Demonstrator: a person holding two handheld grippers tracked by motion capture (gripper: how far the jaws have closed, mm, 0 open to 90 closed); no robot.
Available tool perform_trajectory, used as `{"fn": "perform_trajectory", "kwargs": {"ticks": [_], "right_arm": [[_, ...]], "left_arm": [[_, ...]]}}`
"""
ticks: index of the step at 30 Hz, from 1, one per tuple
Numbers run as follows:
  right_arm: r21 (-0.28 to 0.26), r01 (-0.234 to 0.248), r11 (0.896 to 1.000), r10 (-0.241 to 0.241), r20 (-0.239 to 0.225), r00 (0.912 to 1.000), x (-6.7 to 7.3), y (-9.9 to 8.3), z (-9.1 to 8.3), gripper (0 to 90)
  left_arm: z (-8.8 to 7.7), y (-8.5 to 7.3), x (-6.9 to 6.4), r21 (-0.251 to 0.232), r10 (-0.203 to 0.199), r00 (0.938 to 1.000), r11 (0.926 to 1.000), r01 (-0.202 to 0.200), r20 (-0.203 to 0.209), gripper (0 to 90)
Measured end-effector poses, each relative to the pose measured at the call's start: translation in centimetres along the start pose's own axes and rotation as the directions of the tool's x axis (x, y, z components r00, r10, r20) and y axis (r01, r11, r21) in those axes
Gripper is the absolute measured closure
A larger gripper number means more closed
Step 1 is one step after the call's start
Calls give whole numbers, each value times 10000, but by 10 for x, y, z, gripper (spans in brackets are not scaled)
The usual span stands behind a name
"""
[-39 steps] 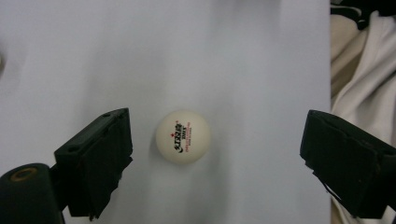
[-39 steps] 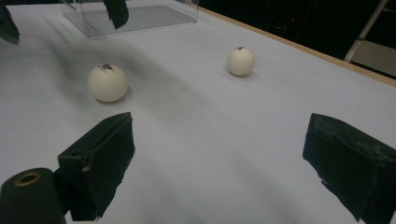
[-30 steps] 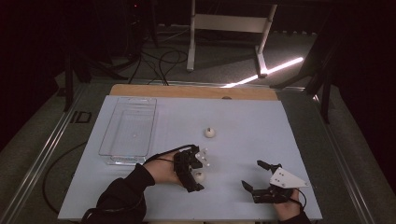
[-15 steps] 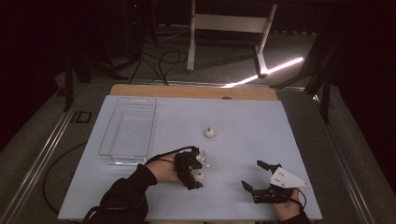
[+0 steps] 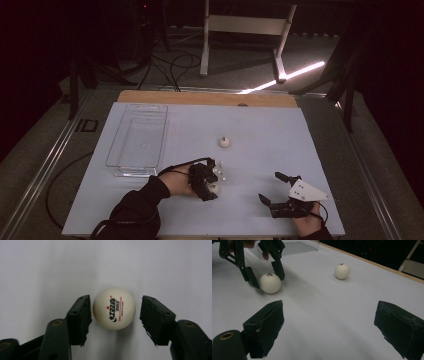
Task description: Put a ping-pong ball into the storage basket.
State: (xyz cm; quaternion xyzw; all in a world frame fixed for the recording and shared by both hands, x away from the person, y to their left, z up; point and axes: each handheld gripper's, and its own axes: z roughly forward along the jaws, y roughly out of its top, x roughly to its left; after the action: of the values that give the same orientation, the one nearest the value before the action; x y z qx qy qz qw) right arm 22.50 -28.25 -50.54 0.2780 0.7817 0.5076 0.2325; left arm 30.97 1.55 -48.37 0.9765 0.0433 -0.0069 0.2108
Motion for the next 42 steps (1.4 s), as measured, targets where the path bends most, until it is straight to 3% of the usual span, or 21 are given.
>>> {"fn": "perform_trajectory", "kwargs": {"ticks": [8, 20, 34, 42], "right_arm": [[31, -3, 10000, 4, -14, 10000, 0, 0, 0, 87], [26, 52, 10000, -52, -30, 10000, 0, 0, 0, 88], [28, 44, 10000, -44, -18, 10000, 0, 0, 0, 87], [87, -7, 10000, 7, -43, 10000, 0, 0, 1, 88]], "left_arm": [[2, 0, 1, 97, 57, 10000, 9999, -57, 58, 502], [1, 3, 0, 270, 128, 9998, 9995, -131, 129, 519], [-15, 5, -3, 165, 300, 9979, 9994, -310, 578, 520], [-24, 5, -5, 151, 568, 9964, 9982, -579, 627, 521]]}}
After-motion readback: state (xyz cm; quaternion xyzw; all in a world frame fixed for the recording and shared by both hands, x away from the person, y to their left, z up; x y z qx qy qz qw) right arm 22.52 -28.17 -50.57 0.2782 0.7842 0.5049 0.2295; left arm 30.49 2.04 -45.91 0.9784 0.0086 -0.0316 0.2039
